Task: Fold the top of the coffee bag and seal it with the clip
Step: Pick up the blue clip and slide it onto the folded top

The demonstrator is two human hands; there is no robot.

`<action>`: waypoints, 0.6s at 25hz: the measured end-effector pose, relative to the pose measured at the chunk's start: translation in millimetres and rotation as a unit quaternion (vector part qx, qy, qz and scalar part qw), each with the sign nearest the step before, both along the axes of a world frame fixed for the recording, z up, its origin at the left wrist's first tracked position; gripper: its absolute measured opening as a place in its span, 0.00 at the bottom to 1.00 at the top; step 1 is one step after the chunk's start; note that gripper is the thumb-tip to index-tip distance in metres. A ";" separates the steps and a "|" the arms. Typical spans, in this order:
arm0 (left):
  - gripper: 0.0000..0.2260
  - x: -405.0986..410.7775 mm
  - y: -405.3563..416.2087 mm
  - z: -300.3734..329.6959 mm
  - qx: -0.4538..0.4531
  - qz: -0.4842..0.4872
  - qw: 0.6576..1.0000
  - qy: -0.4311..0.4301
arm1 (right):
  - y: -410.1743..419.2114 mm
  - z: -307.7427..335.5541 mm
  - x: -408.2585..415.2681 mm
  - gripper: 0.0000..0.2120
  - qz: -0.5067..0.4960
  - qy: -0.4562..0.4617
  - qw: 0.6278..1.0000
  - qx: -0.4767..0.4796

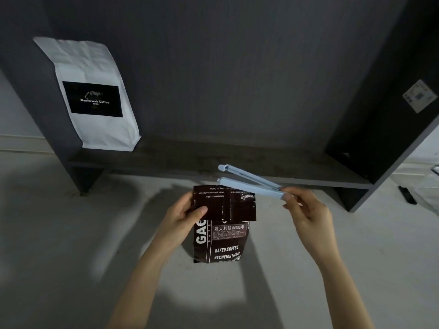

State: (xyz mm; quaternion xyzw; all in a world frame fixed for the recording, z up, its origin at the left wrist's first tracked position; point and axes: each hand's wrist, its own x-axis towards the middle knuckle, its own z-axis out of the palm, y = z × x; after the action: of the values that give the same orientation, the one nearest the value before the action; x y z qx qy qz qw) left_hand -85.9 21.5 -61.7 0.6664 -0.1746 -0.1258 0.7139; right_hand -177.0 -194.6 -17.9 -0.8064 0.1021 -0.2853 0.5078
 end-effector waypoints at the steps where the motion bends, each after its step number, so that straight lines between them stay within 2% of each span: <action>1: 0.13 -0.1 -0.2 -1.0 -0.003 0.002 1.000 0.000 | 1.1 -0.1 2.7 0.15 -0.001 0.004 1.000 -0.008; 5: 0.14 -0.9 1.0 -4.4 -0.006 -0.001 1.000 0.002 | 9.5 -4.6 13.7 0.13 0.041 0.026 0.999 -0.005; 15: 0.10 -3.1 2.1 -9.8 0.000 0.015 1.000 0.025 | 29.9 -18.7 28.8 0.15 0.101 0.003 0.986 0.135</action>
State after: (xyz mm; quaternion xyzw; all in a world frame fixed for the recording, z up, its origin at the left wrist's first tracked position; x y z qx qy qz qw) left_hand -89.0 23.5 -71.5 0.6654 -0.1470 -0.1313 0.7200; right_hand -148.2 -164.7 -36.6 -0.7378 0.0595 -0.2134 0.6377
